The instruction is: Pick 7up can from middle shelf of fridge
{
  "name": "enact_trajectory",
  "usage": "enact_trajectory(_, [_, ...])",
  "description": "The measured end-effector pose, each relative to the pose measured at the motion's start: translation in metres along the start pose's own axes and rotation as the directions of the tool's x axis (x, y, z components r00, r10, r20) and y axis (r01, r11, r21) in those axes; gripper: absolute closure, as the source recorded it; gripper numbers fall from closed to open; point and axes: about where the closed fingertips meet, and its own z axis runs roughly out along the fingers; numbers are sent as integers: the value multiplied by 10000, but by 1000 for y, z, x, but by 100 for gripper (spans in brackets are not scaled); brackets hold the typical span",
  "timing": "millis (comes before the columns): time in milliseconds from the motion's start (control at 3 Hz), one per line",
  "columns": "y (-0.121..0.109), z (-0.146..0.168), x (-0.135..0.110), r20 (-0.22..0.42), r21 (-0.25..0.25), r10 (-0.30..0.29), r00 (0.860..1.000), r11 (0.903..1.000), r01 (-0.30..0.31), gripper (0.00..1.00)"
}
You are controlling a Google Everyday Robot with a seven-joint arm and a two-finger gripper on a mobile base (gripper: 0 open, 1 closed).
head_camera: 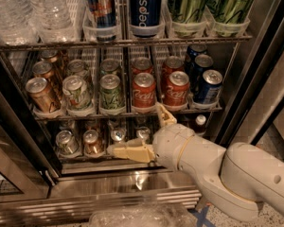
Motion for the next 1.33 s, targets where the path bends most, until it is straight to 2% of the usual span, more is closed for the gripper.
enact_trajectory(333, [5,8,-4,340,-29,162,9993,9999,-161,0])
enact_trajectory(667, [-1,7,-2,872,558,445,9952,9972,-495,0])
enact_trajectory(1000, [21,24,-13,1375,505,303,9900,9980,-376,0])
enact_trajectory(1333, [47,54,-24,1768,44,522,9829,9985,-538,0])
